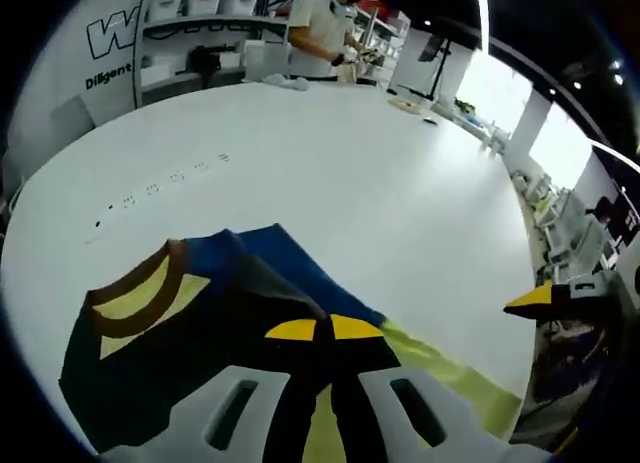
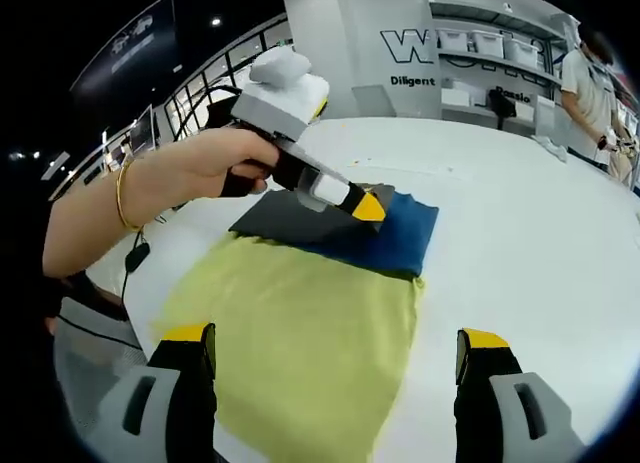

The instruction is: Fold the garment on the visible template until the final outline fits inside the template.

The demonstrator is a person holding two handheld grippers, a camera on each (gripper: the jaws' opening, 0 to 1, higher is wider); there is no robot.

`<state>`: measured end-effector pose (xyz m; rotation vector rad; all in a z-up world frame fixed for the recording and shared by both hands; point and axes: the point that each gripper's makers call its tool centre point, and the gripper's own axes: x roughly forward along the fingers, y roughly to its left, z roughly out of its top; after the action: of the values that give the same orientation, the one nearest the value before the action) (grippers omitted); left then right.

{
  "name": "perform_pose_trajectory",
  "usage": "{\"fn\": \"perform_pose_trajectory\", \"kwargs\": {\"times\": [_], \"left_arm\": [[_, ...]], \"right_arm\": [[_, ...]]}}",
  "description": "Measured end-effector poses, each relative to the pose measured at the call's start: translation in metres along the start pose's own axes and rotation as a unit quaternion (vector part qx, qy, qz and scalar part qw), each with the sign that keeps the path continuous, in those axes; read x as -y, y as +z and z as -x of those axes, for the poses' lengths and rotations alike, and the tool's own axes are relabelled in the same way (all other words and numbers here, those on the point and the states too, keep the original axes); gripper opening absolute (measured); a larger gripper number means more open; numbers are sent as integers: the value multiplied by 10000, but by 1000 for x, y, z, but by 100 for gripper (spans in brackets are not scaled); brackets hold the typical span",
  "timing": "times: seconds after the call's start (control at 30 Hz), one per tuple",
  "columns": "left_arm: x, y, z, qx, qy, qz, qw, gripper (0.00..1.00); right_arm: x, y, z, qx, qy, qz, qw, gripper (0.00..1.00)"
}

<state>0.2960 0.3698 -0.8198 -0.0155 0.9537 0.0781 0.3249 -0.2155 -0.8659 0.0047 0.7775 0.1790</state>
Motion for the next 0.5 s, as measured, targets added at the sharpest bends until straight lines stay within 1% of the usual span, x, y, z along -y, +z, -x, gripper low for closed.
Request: {"fn": "perform_pose_trajectory", "kwargs": {"times": [0.1,0.17,0.2,0.23,0.27,0.33,0.43,0.47,0.5], "left_arm": [[2,-9,7,26,-20,108,9999,0],[3,-14,8,-17,-1,129,9999,0],[4,-25,10,-26,13,197,9998,0],[4,-31,9,-95,-2,255,9996,1],[3,-35,7,-128,-10,267,9996,1],[2,-38,5,-158,15,333,9993,1],[-5,-47,3,-315,238,297,9988,4],[-7,-49,3,-375,293,282,9985,6],[-9,-52,3,-434,347,267,9981,11]], "right_arm": [[-1,1,2,32,46,-74,10000,99],[-3,2,2,85,96,-160,9998,99],[-11,7,8,221,244,-205,9992,99],[-14,10,12,278,311,-189,9989,99],[-19,14,17,347,400,-145,9985,99],[-22,16,22,355,458,-133,9982,99],[-25,17,29,373,517,-126,9979,99],[-26,18,30,383,529,-128,9978,99],[-27,18,32,392,540,-129,9977,99]]}}
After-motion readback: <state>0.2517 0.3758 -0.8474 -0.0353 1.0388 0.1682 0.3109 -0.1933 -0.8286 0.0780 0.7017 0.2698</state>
